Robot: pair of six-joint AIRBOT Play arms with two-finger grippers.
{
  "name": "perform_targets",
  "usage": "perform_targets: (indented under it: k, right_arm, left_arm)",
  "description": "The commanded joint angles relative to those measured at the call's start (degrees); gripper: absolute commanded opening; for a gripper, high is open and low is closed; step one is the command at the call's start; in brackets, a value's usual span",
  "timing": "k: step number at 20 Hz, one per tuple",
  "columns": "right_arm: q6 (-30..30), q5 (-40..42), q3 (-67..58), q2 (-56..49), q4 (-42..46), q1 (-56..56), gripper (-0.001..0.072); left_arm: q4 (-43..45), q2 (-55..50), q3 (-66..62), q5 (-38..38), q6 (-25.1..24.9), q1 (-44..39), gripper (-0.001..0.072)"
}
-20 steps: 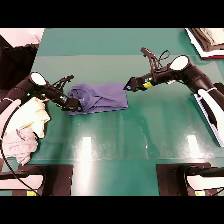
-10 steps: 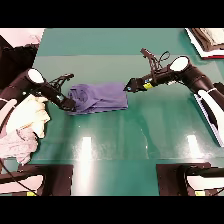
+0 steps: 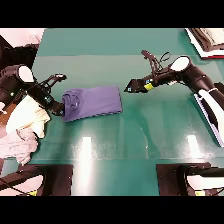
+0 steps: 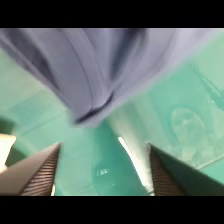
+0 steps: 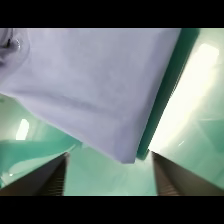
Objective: Fold the shirts.
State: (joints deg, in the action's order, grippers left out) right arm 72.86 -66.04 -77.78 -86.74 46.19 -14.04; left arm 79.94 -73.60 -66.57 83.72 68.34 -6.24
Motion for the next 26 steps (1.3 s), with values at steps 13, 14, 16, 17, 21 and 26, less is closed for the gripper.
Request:
perform_targets:
  k: [13, 14, 16, 17, 21, 26]
  right_arm:
    - [0.3, 4.2, -1.9, -18.3, -17.7, 0.6, 0.0647]
    - [0.3, 4.7, -3.1, -19.4, -17.7, -0.7, 0.0647]
    - [0.6, 6.4, -4.9, -21.2, -17.7, -3.3, 0.0647]
    - [0.7, 6.8, -5.7, -22.1, -17.8, -4.7, 0.0647]
    - [0.8, 9.0, -7.8, -24.9, -17.7, -9.5, 0.0519]
    - [-4.2, 11.1, -12.9, -24.8, -17.8, -11.9, 0.0016]
  left_arm:
    - [-21.6, 0.3, -1.5, -15.8, 2.6, 0.0, 0.0086]
    - [-21.7, 0.3, -1.5, -15.8, 0.5, 0.0, 0.0036]
    - [-21.7, 0.3, -1.5, -16.0, 0.0, 0.0, 0.0037]
    - [-21.7, 0.3, -1.5, -16.3, 0.0, 0.0, 0.0037]
    - [-21.7, 0.3, -1.5, -16.9, 0.0, 0.0, 0.0037]
    - [-21.7, 0.3, -1.5, -16.7, 0.2, 0.0, 0.0037]
